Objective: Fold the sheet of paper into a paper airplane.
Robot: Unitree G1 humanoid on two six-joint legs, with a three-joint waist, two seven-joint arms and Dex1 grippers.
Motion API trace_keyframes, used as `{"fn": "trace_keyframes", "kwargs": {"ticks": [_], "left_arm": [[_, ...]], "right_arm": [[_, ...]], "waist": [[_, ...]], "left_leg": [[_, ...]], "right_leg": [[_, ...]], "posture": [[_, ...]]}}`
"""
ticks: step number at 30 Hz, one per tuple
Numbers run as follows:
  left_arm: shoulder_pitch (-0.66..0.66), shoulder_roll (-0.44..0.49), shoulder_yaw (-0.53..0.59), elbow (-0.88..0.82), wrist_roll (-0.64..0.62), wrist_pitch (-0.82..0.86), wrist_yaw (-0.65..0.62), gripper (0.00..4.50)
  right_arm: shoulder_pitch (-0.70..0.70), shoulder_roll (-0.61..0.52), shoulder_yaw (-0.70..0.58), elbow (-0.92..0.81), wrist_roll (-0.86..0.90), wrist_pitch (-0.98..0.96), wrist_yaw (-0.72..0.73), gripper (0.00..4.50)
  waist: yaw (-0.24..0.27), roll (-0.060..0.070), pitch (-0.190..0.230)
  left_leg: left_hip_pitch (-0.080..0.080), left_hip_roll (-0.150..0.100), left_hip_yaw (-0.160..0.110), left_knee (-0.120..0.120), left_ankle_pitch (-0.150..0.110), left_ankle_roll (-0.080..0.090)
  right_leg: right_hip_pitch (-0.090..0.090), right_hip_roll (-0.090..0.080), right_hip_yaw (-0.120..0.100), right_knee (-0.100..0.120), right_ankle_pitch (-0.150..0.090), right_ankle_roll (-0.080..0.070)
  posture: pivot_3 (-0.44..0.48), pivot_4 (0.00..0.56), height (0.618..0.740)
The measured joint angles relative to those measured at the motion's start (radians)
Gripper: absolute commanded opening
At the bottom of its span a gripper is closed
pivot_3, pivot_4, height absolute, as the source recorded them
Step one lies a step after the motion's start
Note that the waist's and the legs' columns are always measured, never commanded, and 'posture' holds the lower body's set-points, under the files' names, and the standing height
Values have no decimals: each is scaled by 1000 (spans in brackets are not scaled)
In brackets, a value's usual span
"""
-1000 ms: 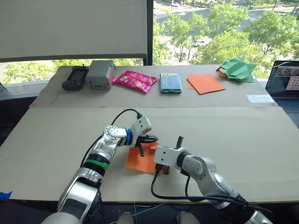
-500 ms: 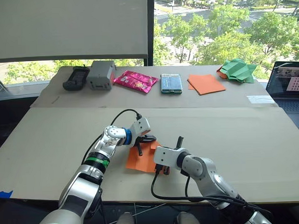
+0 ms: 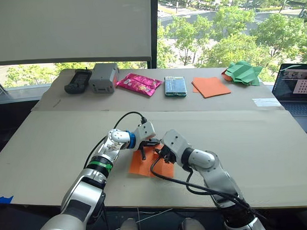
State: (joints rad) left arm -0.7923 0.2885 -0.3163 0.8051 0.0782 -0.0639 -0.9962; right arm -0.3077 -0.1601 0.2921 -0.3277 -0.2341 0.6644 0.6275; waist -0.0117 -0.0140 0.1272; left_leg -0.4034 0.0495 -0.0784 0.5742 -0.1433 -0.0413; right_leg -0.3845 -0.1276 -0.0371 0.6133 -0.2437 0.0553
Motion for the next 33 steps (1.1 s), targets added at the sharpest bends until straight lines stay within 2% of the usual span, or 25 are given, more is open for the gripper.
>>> {"fn": "trace_keyframes", "kwargs": {"ticks": [2, 4, 16, 33], "left_arm": [[0, -1, 0, 0, 0, -1, 1, 0], [0, -2, 0, 0, 0, -1, 2, 0], [6, 0, 0, -15, 2, -1, 6, 0], [15, 2, -14, -28, 12, -1, 18, 0]], "right_arm": [[-16, -4, -2, 13, 14, 29, -13, 578], [-24, -11, 2, 34, 16, 36, -27, 21], [-96, 10, 42, 279, 23, -24, -131, 21], [-71, 11, 21, 270, 84, 38, -148, 21]], "waist": [[0, 0, 0], [0, 0, 0], [-1, 1, 0], [-1, 5, -9]], "left_leg": [[0, 0, 0, 0, 0, 0], [0, 0, 0, 0, 0, 0], [0, 0, 0, 0, 0, 0], [0, 0, 0, 0, 0, 0]], "right_leg": [[0, 0, 0, 0, 0, 0], [0, 0, 0, 0, 0, 0], [-1, 0, 0, 0, 0, 0], [0, 0, 0, 0, 0, -1]], "posture": [[0, 150, 702], [0, 150, 702], [0, 150, 702], [0, 150, 702]]}}
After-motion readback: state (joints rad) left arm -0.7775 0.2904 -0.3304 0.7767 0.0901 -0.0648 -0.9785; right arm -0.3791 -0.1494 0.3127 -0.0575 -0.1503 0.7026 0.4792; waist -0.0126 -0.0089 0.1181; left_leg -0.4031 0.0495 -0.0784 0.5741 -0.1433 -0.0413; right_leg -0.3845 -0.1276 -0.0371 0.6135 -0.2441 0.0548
